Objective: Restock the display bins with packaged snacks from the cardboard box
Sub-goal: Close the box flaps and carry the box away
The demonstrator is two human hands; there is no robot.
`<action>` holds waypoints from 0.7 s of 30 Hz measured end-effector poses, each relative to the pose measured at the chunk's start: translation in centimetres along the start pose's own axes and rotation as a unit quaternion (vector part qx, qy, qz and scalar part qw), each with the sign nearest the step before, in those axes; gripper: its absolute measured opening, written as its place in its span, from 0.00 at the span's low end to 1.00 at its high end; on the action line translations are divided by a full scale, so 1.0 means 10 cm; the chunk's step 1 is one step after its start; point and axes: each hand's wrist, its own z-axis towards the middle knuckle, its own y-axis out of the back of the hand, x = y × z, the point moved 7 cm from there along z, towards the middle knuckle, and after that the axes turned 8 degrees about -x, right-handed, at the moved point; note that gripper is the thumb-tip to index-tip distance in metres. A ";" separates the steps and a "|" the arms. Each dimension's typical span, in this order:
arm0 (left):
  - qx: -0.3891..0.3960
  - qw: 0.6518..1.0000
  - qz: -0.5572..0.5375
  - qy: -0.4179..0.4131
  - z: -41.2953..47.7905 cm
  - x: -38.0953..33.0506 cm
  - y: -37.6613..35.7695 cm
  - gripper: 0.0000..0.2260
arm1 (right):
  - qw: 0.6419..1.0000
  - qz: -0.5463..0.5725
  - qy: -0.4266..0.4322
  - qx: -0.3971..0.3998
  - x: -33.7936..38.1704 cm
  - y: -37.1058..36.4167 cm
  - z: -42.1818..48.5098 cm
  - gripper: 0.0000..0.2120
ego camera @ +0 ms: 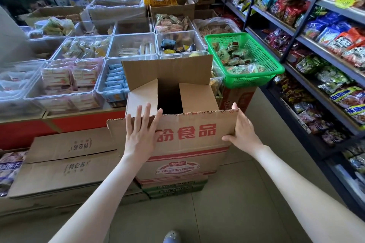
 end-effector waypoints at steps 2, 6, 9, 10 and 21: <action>0.000 1.000 0.002 -0.013 0.03 0.02 -0.09 0.29 | 1.000 0.019 0.014 0.003 -0.03 -0.06 0.04 0.56; -0.044 0.998 -0.002 -0.042 0.06 0.06 -0.24 0.26 | 0.987 0.120 -0.031 0.103 -0.17 -0.24 0.10 0.45; -0.052 0.998 -0.017 -0.040 0.12 0.07 -0.38 0.26 | 0.969 0.066 -0.002 0.236 -0.20 -0.37 0.06 0.31; -0.034 0.998 -0.028 -0.034 0.16 0.08 -0.46 0.27 | 0.964 0.044 -0.002 0.263 -0.20 -0.41 0.03 0.31; 0.161 0.984 -0.070 -0.007 0.44 0.32 -1.29 0.36 | 0.978 -0.120 0.002 0.171 -0.29 -0.43 0.60 0.54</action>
